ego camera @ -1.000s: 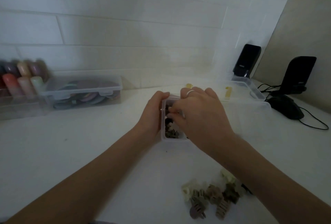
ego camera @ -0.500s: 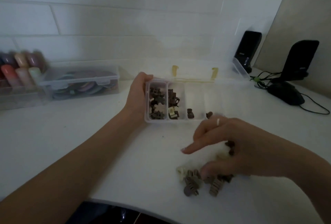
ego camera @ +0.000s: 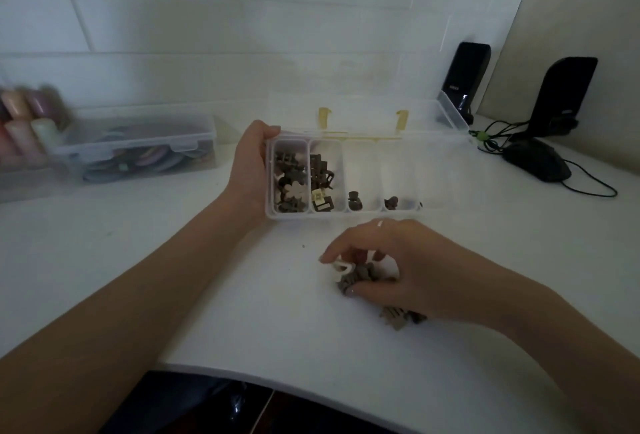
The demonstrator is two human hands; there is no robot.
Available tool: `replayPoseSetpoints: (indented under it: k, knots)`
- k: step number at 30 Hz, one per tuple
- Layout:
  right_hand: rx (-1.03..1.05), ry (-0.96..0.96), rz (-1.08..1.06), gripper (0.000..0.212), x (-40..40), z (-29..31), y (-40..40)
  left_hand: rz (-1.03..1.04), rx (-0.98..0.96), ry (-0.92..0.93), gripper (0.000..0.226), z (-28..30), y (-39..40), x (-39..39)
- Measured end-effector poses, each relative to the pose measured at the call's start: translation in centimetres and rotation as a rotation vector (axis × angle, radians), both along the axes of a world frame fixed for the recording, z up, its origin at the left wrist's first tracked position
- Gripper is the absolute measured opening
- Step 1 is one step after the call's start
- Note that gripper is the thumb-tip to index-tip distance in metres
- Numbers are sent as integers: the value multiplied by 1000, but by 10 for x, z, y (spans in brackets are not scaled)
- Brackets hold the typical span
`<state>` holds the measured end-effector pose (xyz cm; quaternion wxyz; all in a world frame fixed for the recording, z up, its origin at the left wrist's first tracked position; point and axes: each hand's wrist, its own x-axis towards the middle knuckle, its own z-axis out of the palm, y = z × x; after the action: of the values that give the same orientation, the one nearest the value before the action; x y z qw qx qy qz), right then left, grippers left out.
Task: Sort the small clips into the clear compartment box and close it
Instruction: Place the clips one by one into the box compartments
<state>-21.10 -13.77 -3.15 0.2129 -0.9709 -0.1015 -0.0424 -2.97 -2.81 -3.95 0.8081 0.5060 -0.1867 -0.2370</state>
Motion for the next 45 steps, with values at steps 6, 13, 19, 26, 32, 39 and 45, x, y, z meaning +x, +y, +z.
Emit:
replayPoseSetpoints:
  k: [6, 13, 19, 26, 32, 39, 45]
  knots:
    - [149, -127, -90, 31, 3, -3, -3, -4, -14, 2, 29, 0, 0, 0]
    - [292, -251, -216, 35, 4, 1, -2, -16, -27, -2, 27, 0, -1, 0]
    - [490, -388, -263, 37, 6, 4, -7, -20, -29, 0, 28, -1, -1, 0]
    - [388, -484, -339, 22, 8, 0, -13, -31, -72, -28, 40, -2, -1, 1]
    - [282, -505, -327, 14, 6, -2, -9, 5, -50, -62, 36, -1, -1, 1]
    - [170, -544, -306, 7, 8, -7, -8, 31, -15, -106, 37, 1, 1, -2]
    - [118, -637, -332, 22, 7, -4, -6, 13, 12, -118, 24, 0, 2, 1]
